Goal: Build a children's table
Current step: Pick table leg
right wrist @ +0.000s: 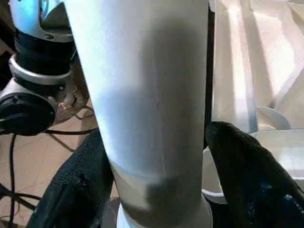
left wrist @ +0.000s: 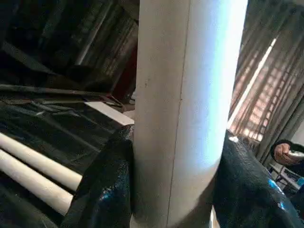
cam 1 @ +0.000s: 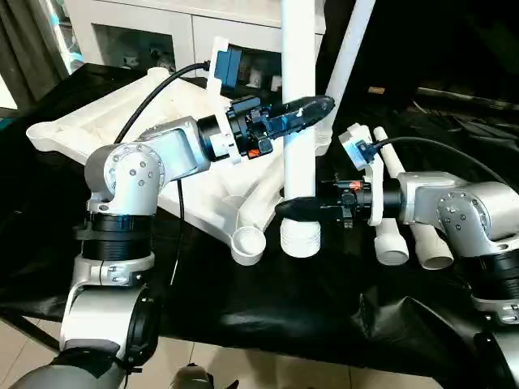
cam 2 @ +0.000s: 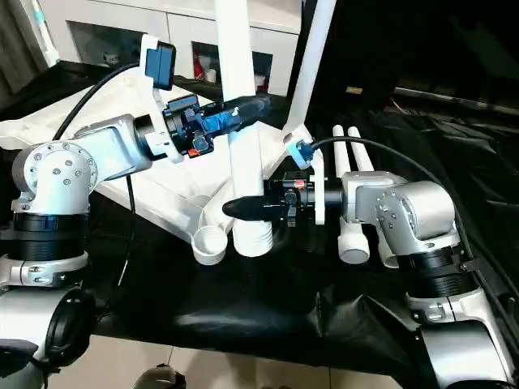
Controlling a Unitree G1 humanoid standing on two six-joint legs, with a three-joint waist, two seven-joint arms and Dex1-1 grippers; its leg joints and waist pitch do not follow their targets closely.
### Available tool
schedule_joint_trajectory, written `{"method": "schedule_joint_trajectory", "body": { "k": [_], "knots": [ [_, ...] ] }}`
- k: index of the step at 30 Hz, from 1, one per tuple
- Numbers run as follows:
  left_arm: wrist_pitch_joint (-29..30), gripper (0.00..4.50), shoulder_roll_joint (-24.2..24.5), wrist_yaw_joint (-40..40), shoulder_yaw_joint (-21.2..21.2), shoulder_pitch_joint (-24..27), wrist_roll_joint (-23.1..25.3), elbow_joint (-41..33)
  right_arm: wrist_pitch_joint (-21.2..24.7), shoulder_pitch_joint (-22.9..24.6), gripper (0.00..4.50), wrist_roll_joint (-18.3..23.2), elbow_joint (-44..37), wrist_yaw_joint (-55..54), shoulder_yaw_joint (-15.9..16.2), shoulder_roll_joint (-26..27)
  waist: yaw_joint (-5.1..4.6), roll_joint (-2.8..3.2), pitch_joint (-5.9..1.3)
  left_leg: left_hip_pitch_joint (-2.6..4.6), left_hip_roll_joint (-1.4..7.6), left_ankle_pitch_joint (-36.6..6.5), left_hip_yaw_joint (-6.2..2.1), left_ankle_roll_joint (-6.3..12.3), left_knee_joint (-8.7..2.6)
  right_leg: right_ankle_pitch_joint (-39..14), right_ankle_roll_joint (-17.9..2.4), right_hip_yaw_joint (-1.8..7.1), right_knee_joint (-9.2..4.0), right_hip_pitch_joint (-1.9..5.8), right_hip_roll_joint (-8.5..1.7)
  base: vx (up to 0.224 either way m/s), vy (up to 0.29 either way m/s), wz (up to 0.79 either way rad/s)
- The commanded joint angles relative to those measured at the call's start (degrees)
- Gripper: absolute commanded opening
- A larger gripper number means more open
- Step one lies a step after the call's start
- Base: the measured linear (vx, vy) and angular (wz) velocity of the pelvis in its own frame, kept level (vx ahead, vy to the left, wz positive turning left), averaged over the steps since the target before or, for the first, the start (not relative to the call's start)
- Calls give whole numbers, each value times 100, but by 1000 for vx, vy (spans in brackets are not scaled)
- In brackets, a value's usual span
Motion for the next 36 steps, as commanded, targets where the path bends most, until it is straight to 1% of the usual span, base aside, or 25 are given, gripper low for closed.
{"method": "schedule_joint_trajectory", "body": {
  "k": [1,3,4,10,11,14,16,17,20,23,31,32,36],
  "knots": [
    [54,185,-32,-123,-159,21,-64,-141,-98,-95,308,15,-49,34,-39,-137,-18,-52,-521,78,153,-607,-10,-67,-335,-1336,-679,272,-416,340,-456,0,0,0],
    [48,185,-31,-124,-164,15,-68,-131,-109,-91,308,11,-51,50,-33,-138,-15,-55,-523,79,154,-601,-12,-68,-334,-1355,-668,271,-414,341,-459,0,0,0],
    [43,185,-29,-128,-170,7,-73,-120,-122,-75,308,6,-69,63,-21,-137,-15,-45,-524,78,155,-586,-15,-70,-333,-1339,-674,271,-410,339,-458,0,0,0],
    [36,185,10,-177,-197,-35,-94,-74,-137,-15,308,-19,-139,141,16,-155,-18,-36,-525,78,152,-601,-14,-70,-331,-1300,-711,269,-414,341,-454,0,0,0],
    [36,185,14,-185,-198,-38,-94,-71,-133,-7,281,-11,-148,150,11,-159,-14,-26,-525,81,152,-613,-16,-75,-331,-1315,-711,267,-413,340,-453,0,0,0],
    [38,184,19,-178,-191,-54,-107,-57,-131,18,272,-13,-173,176,20,-179,-14,-28,-530,81,155,-622,-18,-80,-330,-1274,-720,268,-407,343,-451,0,0,0],
    [30,184,24,-178,-191,-66,-107,-42,-134,39,248,-30,-189,181,43,-190,-12,-21,-526,83,155,-632,-19,-82,-331,-1290,-723,268,-409,342,-453,0,0,0],
    [25,184,26,-175,-192,-71,-108,-36,-135,47,238,-35,-193,183,49,-193,-15,-28,-526,84,155,-639,-18,-85,-331,-1301,-724,267,-410,341,-450,0,0,0],
    [15,184,33,-182,-187,-87,-100,-18,-141,79,210,-65,-213,182,76,-193,-17,-25,-527,83,158,-648,-21,-92,-331,-1326,-710,267,-409,340,-452,0,0,0],
    [14,184,40,-201,-203,-88,-93,-22,-131,89,197,-73,-217,203,91,-203,-15,-27,-527,86,155,-663,-19,-89,-329,-1332,-721,267,-413,339,-452,0,0,0],
    [-4,184,26,-223,-267,-85,-75,-26,-146,131,193,-91,-267,214,138,-215,-14,-25,-529,81,152,-669,-19,-89,-326,-1325,-719,267,-412,343,-451,0,0,0],
    [-12,184,19,-220,-263,-101,-76,-10,-155,136,193,-94,-272,212,147,-214,-12,-12,-529,80,151,-664,-21,-90,-325,-1320,-723,268,-408,344,-451,0,0,0],
    [-51,184,6,-213,-262,-134,-73,34,-172,153,193,-95,-282,201,161,-212,-15,-12,-526,87,155,-705,-22,-102,-328,-1366,-717,265,-418,337,-447,0,0,0]
  ]
}}
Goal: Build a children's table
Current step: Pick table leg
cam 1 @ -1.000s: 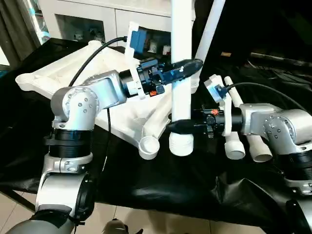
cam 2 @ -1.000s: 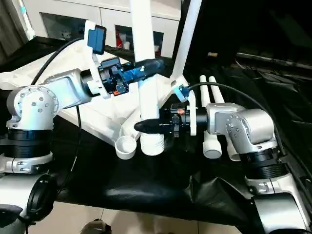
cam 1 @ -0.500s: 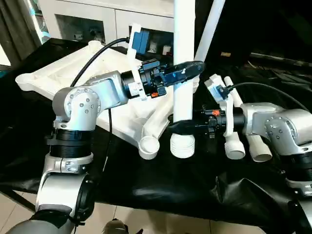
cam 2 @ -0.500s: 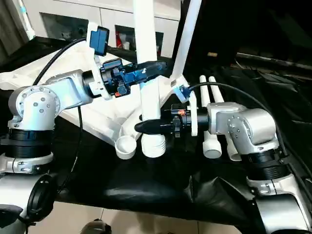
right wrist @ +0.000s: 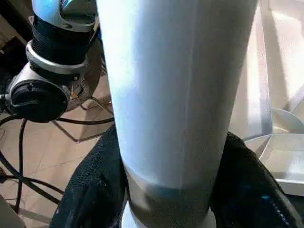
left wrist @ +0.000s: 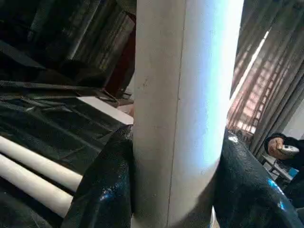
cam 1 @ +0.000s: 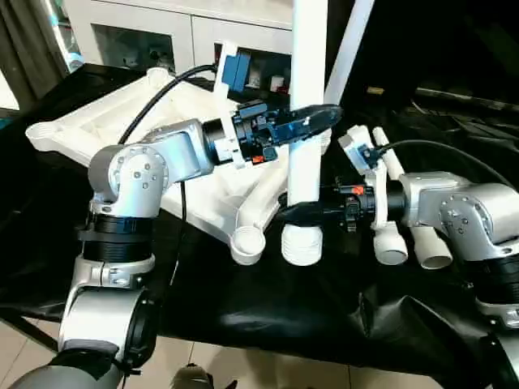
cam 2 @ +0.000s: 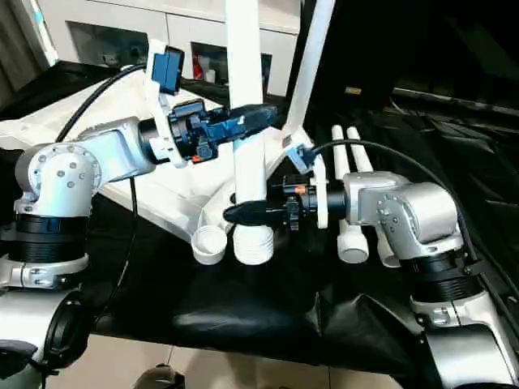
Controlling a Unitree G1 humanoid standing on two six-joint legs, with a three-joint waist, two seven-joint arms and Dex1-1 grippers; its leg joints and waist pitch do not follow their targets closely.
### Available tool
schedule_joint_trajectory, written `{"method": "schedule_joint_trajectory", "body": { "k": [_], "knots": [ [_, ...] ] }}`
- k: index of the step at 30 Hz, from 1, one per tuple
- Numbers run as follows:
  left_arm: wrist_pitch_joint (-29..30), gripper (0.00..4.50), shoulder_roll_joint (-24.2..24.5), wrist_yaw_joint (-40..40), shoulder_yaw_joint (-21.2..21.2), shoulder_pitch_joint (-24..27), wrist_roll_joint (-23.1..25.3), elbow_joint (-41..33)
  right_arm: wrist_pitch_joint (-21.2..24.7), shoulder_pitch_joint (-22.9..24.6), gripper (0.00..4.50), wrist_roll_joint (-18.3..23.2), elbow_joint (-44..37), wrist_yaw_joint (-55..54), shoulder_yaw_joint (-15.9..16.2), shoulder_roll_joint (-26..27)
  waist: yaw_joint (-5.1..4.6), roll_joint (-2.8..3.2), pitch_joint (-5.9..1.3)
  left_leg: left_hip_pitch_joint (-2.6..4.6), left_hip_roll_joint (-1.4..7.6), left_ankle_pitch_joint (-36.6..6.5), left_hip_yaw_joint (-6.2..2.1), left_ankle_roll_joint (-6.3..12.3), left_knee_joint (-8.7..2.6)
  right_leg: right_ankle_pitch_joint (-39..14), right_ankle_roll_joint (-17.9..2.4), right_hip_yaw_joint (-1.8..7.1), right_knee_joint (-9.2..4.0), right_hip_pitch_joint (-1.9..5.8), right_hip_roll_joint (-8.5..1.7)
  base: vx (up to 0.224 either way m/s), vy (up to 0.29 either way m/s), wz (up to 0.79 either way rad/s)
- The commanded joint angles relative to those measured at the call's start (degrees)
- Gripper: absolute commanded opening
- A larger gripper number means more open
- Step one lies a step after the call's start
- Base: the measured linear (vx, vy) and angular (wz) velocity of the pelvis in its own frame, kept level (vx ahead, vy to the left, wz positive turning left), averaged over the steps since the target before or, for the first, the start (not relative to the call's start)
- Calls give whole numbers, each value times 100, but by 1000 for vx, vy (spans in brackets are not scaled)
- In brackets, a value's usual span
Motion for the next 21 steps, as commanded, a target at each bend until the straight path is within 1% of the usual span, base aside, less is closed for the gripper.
{"method": "schedule_joint_trajectory", "body": {
  "k": [1,5,7,9,10,12,13,14,15,16,17,18,19,20,21],
  "knots": [
    [-63,184,-46,-121,-102,-142,-49,-1,-3,77,192,-63,-53,-36,25,-100,-13,-5,-527,88,152,-697,-24,-99,-340,-1351,-722,265,-424,336,-447,0,0,0],
    [-152,184,-62,-113,-101,-145,-19,-6,-19,96,191,-75,-62,-63,25,-97,-11,-1,-531,85,156,-691,-28,-103,-341,-1294,-742,265,-417,340,-451,0,0,0],
    [-153,254,-107,-43,-33,-158,-52,19,-20,107,191,-72,-65,-92,8,-84,-14,1,-530,81,152,-703,-25,-106,-338,-1294,-750,266,-418,346,-453,0,0,0],
    [-87,254,-152,12,53,-173,-139,53,-21,113,191,-68,-65,-112,-6,-73,-13,-4,-528,84,146,-708,-20,-101,-334,-1300,-755,265,-426,342,-449,0,0,0],
    [-65,254,-254,109,229,-190,-289,92,-32,130,191,-53,-67,-153,-48,-47,-10,0,-530,83,150,-712,-20,-103,-331,-1301,-785,264,-429,347,-457,0,0,0],
    [-458,273,-441,328,470,-210,-280,174,-45,161,191,11,-60,-268,-182,49,-6,2,-530,76,151,-728,-29,-105,-330,-1261,-806,258,-430,350,-455,0,0,0],
    [-458,287,-441,328,470,-210,-280,174,-45,161,191,11,-60,-268,-182,49,-5,-6,-532,75,152,-740,-26,-94,-330,-1265,-808,260,-438,353,-459,0,0,0],
    [-570,295,-492,346,535,-213,-302,194,-47,170,191,29,-60,-294,-216,73,-4,-12,-531,76,147,-751,-26,-81,-332,-1317,-768,259,-442,352,-456,0,0,0],
    [-862,295,-634,436,700,-204,-362,193,-22,201,191,97,-70,-330,-295,117,-1,-15,-531,73,148,-745,-26,-83,-331,-1315,-764,259,-441,358,-461,0,0,0],
    [-1170,298,-865,728,1037,-249,-552,293,14,246,191,196,-96,-385,-409,181,4,-18,-533,68,149,-733,-25,-71,-327,-1284,-775,261,-449,362,-466,0,0,0],
    [-1331,298,-1037,992,1343,-307,-771,422,34,283,191,271,-127,-434,-494,233,16,12,-537,63,147,-734,-30,-83,-321,-1238,-808,257,-432,369,-468,0,0,0],
    [-1391,298,-1140,1152,1538,-347,-905,502,41,307,191,317,-151,-469,-539,263,29,-6,-537,60,132,-770,-21,-57,-305,-1196,-872,253,-455,372,-467,0,0,0],
    [-1391,298,-1140,1152,1538,-347,-905,502,41,307,191,317,-151,-469,-539,263,29,-8,-547,53,133,-770,-28,-57,-304,-1175,-883,248,-441,382,-465,0,0,0],
    [-1477,298,-1286,1410,1947,-374,-1260,657,41,385,191,430,-221,-582,-677,363,25,31,-542,58,136,-779,-34,-48,-308,-1162,-854,245,-438,364,-448,0,0,0],
    [-1491,298,-1303,1430,2036,-336,-1341,658,43,427,191,467,-257,-639,-733,403,23,7,-542,62,135,-785,-35,-47,-309,-1161,-852,241,-443,366,-449,0,0,0]
  ]
}}
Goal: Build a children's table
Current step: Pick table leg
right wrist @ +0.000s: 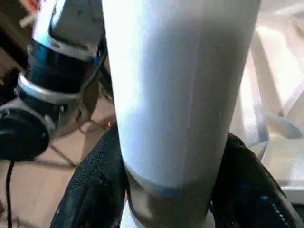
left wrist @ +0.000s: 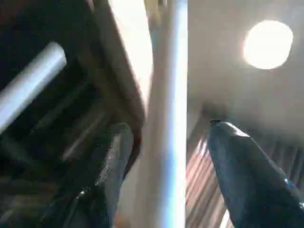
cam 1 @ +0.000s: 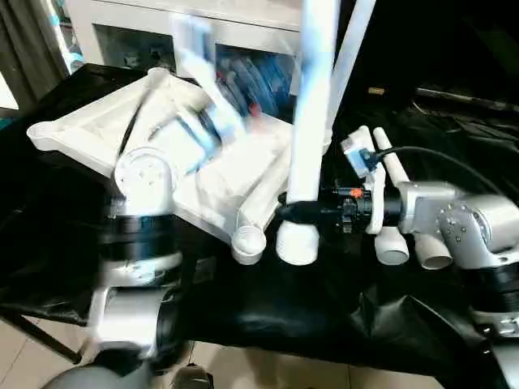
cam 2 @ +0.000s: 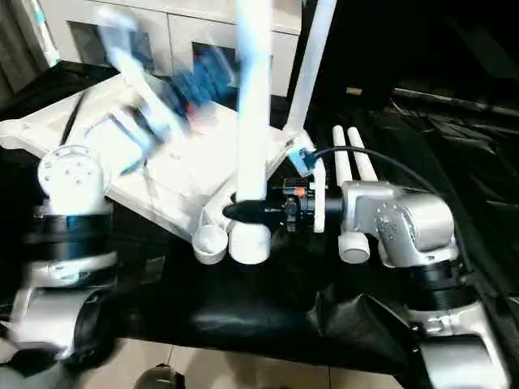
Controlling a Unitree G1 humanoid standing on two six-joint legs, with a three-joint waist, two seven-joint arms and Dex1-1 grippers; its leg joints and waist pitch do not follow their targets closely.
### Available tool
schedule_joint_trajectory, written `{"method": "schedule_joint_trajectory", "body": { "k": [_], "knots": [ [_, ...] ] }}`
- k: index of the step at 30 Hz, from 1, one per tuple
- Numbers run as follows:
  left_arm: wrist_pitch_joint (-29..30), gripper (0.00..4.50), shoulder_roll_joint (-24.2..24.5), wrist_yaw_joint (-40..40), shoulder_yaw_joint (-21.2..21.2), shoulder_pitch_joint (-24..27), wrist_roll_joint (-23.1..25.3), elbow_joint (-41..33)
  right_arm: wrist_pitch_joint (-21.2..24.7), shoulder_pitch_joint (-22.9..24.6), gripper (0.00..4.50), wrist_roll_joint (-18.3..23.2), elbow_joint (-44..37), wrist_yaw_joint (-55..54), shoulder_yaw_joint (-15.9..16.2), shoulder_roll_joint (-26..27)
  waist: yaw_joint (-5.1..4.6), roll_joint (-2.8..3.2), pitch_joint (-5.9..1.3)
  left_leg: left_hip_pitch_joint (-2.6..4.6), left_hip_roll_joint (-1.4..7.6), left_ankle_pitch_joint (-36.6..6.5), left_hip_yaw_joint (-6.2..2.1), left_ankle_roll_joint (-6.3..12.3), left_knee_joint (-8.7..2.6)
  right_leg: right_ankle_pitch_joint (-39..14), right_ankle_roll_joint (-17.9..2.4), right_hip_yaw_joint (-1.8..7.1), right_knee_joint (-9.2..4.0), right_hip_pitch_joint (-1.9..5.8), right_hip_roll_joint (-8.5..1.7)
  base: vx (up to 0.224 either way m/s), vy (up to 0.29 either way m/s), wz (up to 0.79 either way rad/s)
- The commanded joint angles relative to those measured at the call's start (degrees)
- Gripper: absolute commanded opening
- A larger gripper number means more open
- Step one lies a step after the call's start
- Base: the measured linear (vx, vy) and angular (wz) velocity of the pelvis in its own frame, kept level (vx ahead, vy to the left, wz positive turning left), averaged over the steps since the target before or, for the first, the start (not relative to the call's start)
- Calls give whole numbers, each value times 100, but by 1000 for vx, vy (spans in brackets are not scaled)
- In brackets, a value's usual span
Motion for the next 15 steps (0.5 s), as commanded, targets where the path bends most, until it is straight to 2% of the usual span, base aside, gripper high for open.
{"method": "schedule_joint_trajectory", "body": {
  "k": [1,2,3,4,5,6,7,8,9,10,11,12,13,14,15],
  "knots": [
    [-87,298,-34,181,285,53,-313,74,13,109,191,202,-237,-177,-326,43,14,21,-538,71,126,-791,-33,-37,-329,-1188,-809,246,-451,364,-445,0,0,0],
    [-83,298,22,130,274,138,-266,40,-5,166,191,216,-272,-249,-398,77,16,52,-543,77,133,-783,-48,-46,-337,-1189,-787,243,-437,356,-445,0,0,0],
    [-83,298,22,130,274,138,-266,40,-5,166,191,216,-272,-249,-398,77,3,41,-542,75,133,-784,-42,-45,-340,-1200,-758,244,-448,352,-437,0,0,0],
    [-184,298,388,-72,-153,386,461,-67,-103,310,190,211,-318,-546,-646,194,12,71,-543,92,149,-811,-58,-66,-358,-1270,-684,246,-462,337,-448,0,0,0],
    [-654,298,899,-266,-954,569,1553,-77,-252,402,190,90,-305,-754,-746,223,0,58,-535,108,166,-852,-78,-59,-400,-1458,-474,243,-507,312,-441,0,0,0],
    [-705,298,949,-293,-1030,585,1647,-70,-269,411,190,75,-298,-777,-753,226,0,58,-535,108,166,-852,-78,-59,-400,-1458,-474,243,-507,312,-441,0,0,0],
    [-1545,298,1745,-737,-2228,825,3112,60,-528,543,190,-170,-192,-1142,-864,277,10,85,-535,146,184,-939,-100,-124,-443,-1813,41,270,-511,271,-431,0,0,0],
    [-1545,298,1745,-737,-2228,825,3112,60,-528,543,190,-170,-192,-1142,-864,277,-2,94,-535,160,187,-951,-92,-187,-452,-1850,98,276,-509,260,-442,0,0,0],
    [-1924,298,2190,-1140,-2699,945,3544,230,-717,686,190,-396,-107,-1384,-867,281,-11,96,-535,147,174,-911,-90,-274,-456,-1823,74,272,-521,278,-457,0,0,0],
    [-2099,298,2431,-1454,-2902,1017,3681,298,-843,757,190,-534,-30,-1587,-892,313,-6,120,-541,165,178,-925,-76,-316,-449,-1797,22,275,-511,259,-461,0,0,0],
    [-2099,298,2431,-1454,-2902,1017,3681,298,-843,757,190,-534,-30,-1587,-892,313,-25,142,-537,176,174,-981,-65,-385,-452,-1722,-133,271,-489,242,-457,0,0,0],
    [-2404,298,2842,-1951,-3307,1130,4009,390,-1099,869,190,-772,61,-1896,-934,359,-27,159,-544,179,182,-1039,-60,-431,-443,-1536,-354,265,-461,250,-464,0,0,0],
    [-2585,298,3104,-2272,-3587,1176,4247,431,-1262,925,190,-900,107,-2061,-987,380,-57,138,-536,141,172,-1060,-66,-451,-458,-1442,-448,264,-430,270,-466,0,0,0],
    [-2687,298,3305,-2542,-3811,1199,4415,461,-1392,975,190,-1018,130,-2164,-1007,364,-44,158,-537,175,177,-1107,-60,-459,-458,-1442,-496,269,-450,244,-481,0,0,0],
    [-2687,298,3305,-2542,-3811,1199,4415,461,-1392,975,190,-1018,130,-2164,-1007,364,-68,153,-533,162,173,-1117,-59,-465,-459,-1416,-516,274,-427,254,-473,0,0,0]
  ]
}}
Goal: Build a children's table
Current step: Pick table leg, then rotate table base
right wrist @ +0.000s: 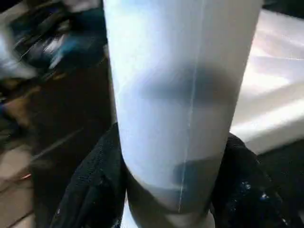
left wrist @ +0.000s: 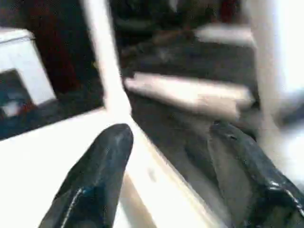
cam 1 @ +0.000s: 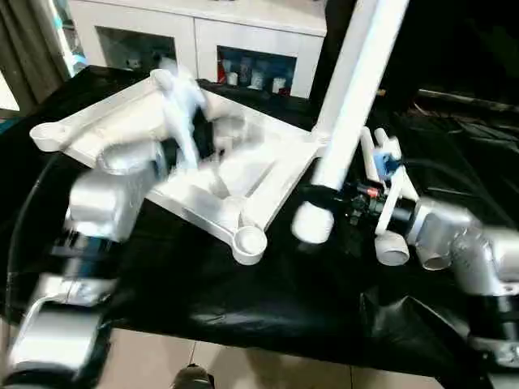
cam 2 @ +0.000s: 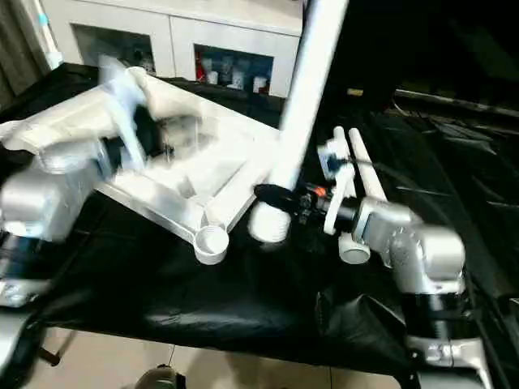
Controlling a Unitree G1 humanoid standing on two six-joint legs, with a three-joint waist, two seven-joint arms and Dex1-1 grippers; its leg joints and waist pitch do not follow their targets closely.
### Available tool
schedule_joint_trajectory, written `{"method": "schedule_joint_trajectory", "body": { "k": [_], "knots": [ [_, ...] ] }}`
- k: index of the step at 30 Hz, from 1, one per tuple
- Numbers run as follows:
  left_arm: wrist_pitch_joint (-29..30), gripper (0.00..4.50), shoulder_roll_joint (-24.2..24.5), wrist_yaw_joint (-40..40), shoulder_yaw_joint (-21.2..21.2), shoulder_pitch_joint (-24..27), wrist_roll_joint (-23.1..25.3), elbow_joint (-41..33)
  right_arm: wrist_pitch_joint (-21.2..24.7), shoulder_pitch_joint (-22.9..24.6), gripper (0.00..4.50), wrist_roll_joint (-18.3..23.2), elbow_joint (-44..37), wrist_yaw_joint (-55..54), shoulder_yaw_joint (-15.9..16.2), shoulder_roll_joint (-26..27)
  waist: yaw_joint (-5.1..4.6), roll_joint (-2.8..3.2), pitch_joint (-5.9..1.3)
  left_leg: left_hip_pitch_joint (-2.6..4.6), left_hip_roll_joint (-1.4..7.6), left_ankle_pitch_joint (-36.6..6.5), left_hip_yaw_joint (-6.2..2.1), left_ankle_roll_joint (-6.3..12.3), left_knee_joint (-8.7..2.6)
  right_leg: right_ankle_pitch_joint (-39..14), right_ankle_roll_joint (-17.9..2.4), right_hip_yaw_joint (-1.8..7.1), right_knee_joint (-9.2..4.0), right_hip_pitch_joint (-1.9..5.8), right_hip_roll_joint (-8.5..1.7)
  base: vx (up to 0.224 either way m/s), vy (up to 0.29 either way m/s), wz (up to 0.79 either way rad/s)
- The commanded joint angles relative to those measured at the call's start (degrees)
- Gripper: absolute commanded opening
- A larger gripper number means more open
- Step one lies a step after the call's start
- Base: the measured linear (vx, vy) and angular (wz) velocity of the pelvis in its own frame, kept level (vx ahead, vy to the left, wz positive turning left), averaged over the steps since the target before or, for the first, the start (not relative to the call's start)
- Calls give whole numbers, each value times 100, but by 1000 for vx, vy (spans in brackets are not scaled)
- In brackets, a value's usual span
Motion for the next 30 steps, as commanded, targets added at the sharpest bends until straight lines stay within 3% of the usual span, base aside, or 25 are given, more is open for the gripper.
{"method": "schedule_joint_trajectory", "body": {
  "k": [1,4,6,11,12,14,20,22,25,26,27,29,30],
  "knots": [
    [-294,298,281,-571,-448,21,459,90,-419,116,190,-306,71,-296,-263,-61,-39,128,-510,175,166,-1191,-55,-451,-437,-1391,-627,279,-422,240,-475,0,0,0],
    [-600,298,555,-1076,-867,-97,901,437,-715,302,190,-548,50,-407,-191,-147,-79,97,-498,152,154,-1269,-40,-430,-434,-1469,-711,285,-411,271,-478,0,0,0],
    [-886,298,723,-1463,-1156,-237,1247,817,-798,424,190,-635,29,-420,-115,-179,-78,82,-477,157,145,-1306,-44,-370,-443,-1771,-634,287,-467,260,-491,0,0,0],
    [-1299,298,779,-1480,-1438,-365,1641,1226,-883,508,190,-684,5,-482,-64,-138,-147,89,-479,158,162,-1438,-58,-353,-442,-1966,-653,284,-479,257,-510,0,0,0],
    [-1542,298,760,-1451,-1579,-434,1848,1474,-863,523,190,-675,-69,-505,-50,-100,-152,125,-481,159,169,-1433,-64,-346,-439,-1953,-680,288,-477,257,-519,0,0,0],
    [-1859,298,696,-1310,-1743,-551,2156,1865,-842,542,190,-669,-159,-498,-40,-69,-153,101,-486,160,161,-1436,-61,-330,-436,-1989,-641,289,-489,264,-512,0,0,0],
    [-2244,298,425,-1098,-1741,-815,2388,2563,-885,658,190,-688,-210,-424,10,-105,-140,94,-497,162,182,-1345,-58,-305,-427,-1656,-801,288,-444,264,-522,0,0,0],
    [-2305,262,419,-1179,-1764,-831,2416,2655,-911,679,190,-696,-205,-432,25,-100,-140,96,-500,150,183,-1337,-59,-297,-430,-1531,-867,289,-427,278,-522,0,0,0],
    [-2514,258,368,-1274,-1803,-923,2530,3042,-871,635,190,-672,-225,-458,32,-58,-145,88,-488,158,163,-1370,-49,-267,-425,-1718,-820,291,-467,268,-521,0,0,0],
    [-2521,258,365,-1271,-1803,-927,2535,3055,-869,634,190,-671,-226,-457,32,-58,-151,58,-486,152,168,-1376,-49,-269,-427,-1761,-804,291,-467,277,-527,0,0,0],
    [-2614,231,321,-1264,-1791,-974,2578,3212,-868,625,190,-671,-222,-436,51,-64,-143,74,-484,157,173,-1384,-57,-265,-429,-1840,-791,290,-475,270,-536,0,0,0],
    [-2700,221,268,-1275,-1762,-1027,2597,3384,-874,614,190,-678,-207,-415,75,-70,-138,68,-481,168,178,-1412,-59,-253,-428,-1936,-778,290,-483,262,-544,0,0,0],
    [-2745,222,237,-1297,-1730,-1059,2583,3477,-881,608,190,-688,-191,-397,90,-77,-146,22,-477,161,176,-1408,-51,-242,-430,-1960,-768,286,-491,262,-538,0,0,0]
  ]
}}
